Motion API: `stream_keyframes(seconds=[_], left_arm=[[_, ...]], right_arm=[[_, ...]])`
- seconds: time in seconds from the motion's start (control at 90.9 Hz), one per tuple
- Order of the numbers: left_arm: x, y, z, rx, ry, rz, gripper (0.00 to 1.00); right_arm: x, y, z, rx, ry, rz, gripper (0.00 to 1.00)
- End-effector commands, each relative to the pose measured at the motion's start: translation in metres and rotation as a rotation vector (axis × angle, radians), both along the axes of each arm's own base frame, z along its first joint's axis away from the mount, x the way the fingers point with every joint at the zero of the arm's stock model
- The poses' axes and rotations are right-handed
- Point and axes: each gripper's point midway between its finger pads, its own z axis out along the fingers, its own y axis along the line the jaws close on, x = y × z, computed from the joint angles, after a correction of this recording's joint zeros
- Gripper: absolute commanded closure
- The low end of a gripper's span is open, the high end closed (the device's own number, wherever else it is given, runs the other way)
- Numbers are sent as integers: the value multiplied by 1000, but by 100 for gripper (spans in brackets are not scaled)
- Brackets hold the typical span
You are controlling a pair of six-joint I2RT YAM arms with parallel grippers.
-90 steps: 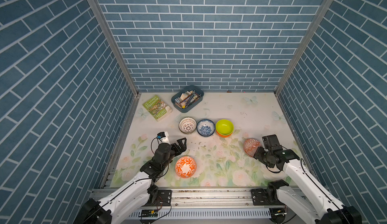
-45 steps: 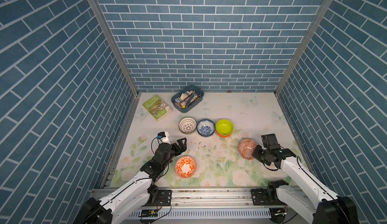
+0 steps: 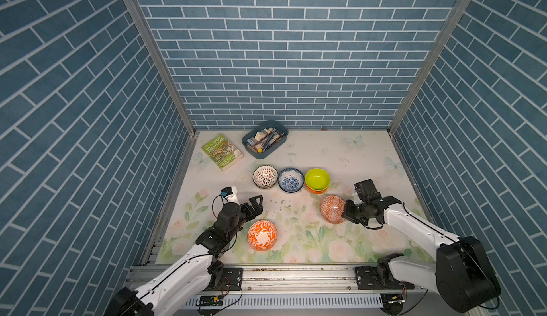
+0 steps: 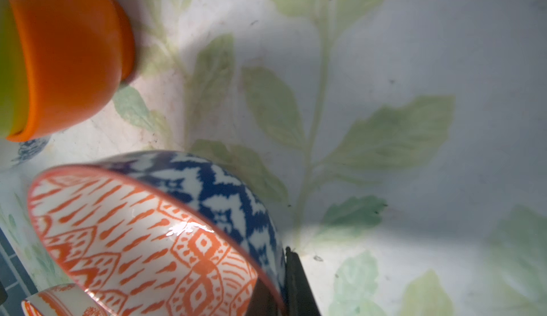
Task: Stack the bowls
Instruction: Move the bowl to the center of the board.
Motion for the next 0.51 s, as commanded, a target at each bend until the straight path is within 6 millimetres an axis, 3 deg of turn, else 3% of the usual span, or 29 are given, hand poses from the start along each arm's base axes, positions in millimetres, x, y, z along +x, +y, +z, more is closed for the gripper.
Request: stream_keyframes(seconds=[0.0,0.319,0.396,0.495], left_arm=[[-6,3,3,11,26,-3,0],[-32,8,-14,23,120,-43,0],[-36,10,-15,31,132,-46,0],[-40,12,-12,51,140,-52,0]], right_arm=[[9,15,6,34,-20,79,100],[21,31,8,51,23,141,98],[20,34,8,42,36,161,92],[18,36,10,27,42,173,76]])
